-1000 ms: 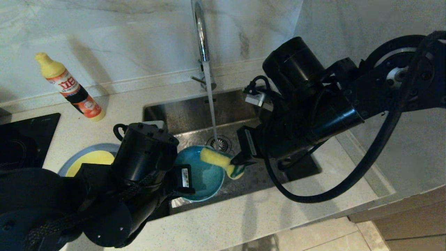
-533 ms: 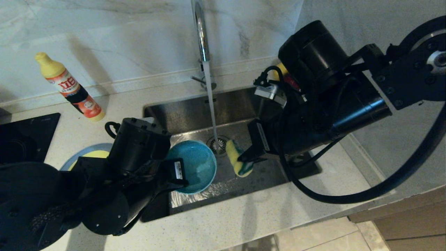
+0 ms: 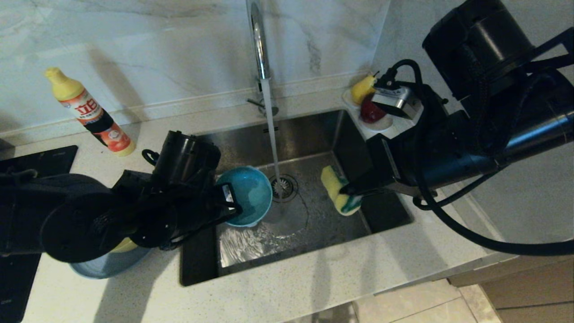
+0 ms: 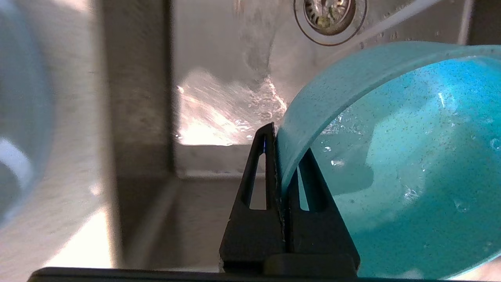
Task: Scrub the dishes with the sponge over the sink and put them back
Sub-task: Rinse the bowl
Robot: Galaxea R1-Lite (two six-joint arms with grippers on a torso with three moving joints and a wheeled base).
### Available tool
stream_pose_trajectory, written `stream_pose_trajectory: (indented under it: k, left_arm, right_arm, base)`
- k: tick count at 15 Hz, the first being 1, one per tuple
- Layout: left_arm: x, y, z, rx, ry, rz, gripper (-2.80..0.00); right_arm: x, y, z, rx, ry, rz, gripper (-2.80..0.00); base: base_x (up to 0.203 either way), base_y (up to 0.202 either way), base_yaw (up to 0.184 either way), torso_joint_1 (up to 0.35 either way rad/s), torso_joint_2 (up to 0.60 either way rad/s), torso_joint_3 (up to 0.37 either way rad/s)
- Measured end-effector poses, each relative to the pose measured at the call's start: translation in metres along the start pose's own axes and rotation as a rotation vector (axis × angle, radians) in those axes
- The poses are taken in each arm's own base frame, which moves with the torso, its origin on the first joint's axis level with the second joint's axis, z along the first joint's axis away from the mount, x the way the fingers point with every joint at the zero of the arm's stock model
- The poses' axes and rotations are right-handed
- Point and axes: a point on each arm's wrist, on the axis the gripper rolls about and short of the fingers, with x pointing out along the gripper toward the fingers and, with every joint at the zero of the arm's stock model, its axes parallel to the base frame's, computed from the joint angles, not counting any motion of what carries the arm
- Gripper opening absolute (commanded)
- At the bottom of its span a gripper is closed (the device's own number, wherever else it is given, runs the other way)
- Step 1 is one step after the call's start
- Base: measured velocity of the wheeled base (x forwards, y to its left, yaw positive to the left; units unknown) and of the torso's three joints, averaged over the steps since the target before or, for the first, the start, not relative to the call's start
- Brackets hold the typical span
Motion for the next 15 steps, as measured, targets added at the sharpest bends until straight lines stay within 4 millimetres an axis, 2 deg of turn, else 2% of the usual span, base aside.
stream_pose_trajectory:
  k: [3,8,15]
  left_arm:
    - [0.022,-0.006,0.012,-0.089,0.092,-0.009,-2.80]
    - [0.055,-0.015,0.044,-0.257,0.207,-0.016,-2.80]
    - [0.102,-0.019,0.063,-0.399,0.318,-0.028,-2.80]
  right_arm:
    - [-0.007,-0.011,-0.004,0.016,-0.024,-0.013,-2.80]
    - [-0.016,-0.024,-0.011,0.016,-0.104,0.015,-2.80]
    - [-0.032,-0.033,-0.019,0.033,-0.103,0.051,-2.80]
  base:
    - [0.000,0.000,0.000,0.000,0.00,0.000]
    - [0.000,0.000,0.000,0.000,0.00,0.000]
    - [0.000,0.000,0.000,0.000,0.00,0.000]
